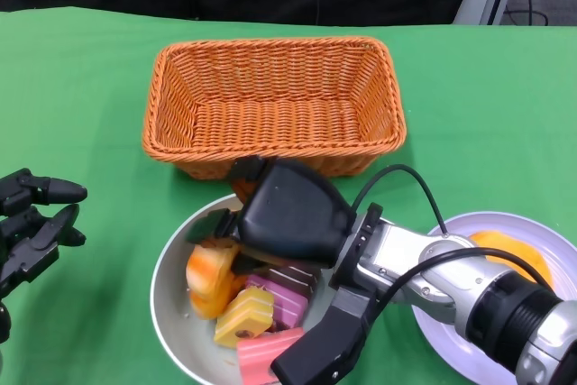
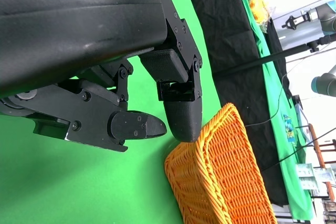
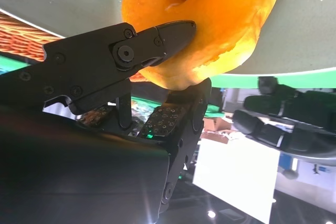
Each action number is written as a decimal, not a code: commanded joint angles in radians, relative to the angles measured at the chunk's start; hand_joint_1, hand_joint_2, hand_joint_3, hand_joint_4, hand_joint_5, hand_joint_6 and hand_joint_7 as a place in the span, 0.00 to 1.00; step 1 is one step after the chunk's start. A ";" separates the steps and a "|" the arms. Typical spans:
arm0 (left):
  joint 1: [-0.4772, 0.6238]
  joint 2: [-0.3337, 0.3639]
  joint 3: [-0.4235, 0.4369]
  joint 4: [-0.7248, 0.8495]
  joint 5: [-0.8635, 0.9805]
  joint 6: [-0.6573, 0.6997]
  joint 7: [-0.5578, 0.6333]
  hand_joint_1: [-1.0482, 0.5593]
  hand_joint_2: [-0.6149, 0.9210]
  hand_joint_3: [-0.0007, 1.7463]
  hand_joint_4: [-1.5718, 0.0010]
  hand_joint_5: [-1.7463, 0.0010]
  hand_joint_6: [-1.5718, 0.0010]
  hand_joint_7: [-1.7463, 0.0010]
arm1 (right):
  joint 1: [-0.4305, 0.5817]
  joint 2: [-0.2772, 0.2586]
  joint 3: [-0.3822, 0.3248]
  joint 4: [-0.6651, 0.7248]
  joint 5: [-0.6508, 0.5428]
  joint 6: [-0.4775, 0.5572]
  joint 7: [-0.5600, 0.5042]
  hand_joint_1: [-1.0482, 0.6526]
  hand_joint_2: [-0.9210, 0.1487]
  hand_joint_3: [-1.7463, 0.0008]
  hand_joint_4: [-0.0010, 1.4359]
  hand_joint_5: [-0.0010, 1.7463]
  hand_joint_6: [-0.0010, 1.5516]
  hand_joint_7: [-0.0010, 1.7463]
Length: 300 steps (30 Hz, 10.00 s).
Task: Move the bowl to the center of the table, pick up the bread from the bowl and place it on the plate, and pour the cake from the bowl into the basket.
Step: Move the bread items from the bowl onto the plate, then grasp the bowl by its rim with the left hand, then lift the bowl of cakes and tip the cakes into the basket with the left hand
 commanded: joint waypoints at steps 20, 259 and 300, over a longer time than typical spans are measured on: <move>-0.006 0.015 -0.001 0.015 -0.013 -0.007 0.010 0.59 1.00 0.20 0.49 0.27 0.45 0.50 | 0.191 -0.014 -0.361 -0.324 0.471 -0.011 0.302 0.46 0.00 0.93 0.44 0.89 0.48 0.58; -0.120 0.427 -0.580 -0.160 1.402 -0.660 0.827 0.40 0.97 0.02 0.37 0.98 0.38 0.99 | 0.913 0.060 -0.938 -0.888 1.545 0.440 0.909 0.48 0.32 0.34 0.53 1.00 0.34 0.98; -0.271 0.276 -1.040 0.121 1.310 -0.419 1.293 0.58 1.00 0.02 0.56 0.02 0.63 0.10 | 0.932 0.082 -0.914 -0.909 1.519 0.454 0.853 0.48 0.41 0.31 0.48 1.00 0.38 0.85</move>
